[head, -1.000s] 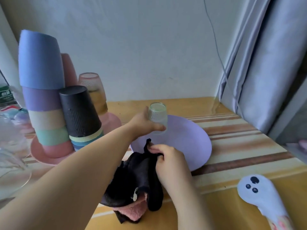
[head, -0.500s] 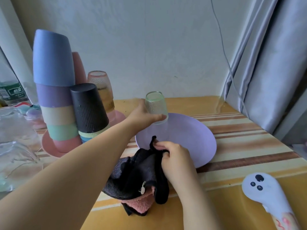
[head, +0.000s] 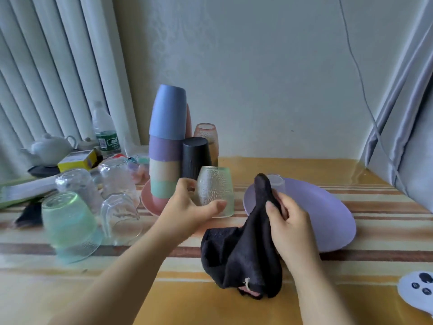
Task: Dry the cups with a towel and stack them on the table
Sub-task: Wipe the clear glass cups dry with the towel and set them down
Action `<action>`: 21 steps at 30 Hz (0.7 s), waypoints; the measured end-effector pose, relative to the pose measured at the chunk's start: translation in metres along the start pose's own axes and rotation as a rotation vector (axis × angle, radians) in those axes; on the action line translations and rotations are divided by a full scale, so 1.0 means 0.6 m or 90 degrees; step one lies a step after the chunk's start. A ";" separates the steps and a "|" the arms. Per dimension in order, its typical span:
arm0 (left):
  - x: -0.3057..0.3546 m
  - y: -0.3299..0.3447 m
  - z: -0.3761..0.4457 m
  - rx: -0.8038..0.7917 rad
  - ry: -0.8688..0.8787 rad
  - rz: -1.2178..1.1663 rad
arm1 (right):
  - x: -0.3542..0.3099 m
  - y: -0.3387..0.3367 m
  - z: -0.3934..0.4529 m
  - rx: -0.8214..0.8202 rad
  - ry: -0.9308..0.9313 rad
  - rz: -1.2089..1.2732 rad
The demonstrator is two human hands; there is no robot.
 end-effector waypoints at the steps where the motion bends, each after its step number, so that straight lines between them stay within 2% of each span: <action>1: -0.007 -0.014 -0.017 0.009 0.001 -0.017 | -0.014 0.014 -0.010 -0.018 -0.017 0.040; 6: -0.045 -0.041 -0.070 0.039 0.012 -0.135 | -0.059 0.106 -0.082 -0.207 -0.149 0.144; 8: -0.060 -0.037 -0.079 0.040 0.013 -0.177 | -0.059 0.135 -0.100 -0.232 -0.190 0.144; 10: -0.068 -0.034 -0.079 0.014 0.031 -0.190 | -0.055 0.149 -0.101 -0.210 -0.227 0.111; 13: -0.068 -0.033 -0.078 -0.055 0.059 -0.174 | -0.054 0.143 -0.090 -0.186 -0.178 0.123; 17: -0.061 -0.026 -0.084 -0.127 0.073 -0.187 | -0.047 0.122 -0.083 -0.165 0.010 0.184; 19: -0.056 -0.027 -0.089 -0.131 0.074 -0.212 | -0.033 0.117 -0.079 -0.175 0.075 0.213; 21: -0.061 -0.036 -0.085 -0.081 0.056 -0.253 | -0.025 0.122 -0.083 -0.195 0.109 0.222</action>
Point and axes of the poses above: each hand's wrist, its own z-axis towards the middle knuckle, its own y-axis out of the palm, x = y × z, the point moved 4 cm from there along z, towards the middle knuckle, and after that the axes turned 4 degrees about x, right-handed, at the moved point
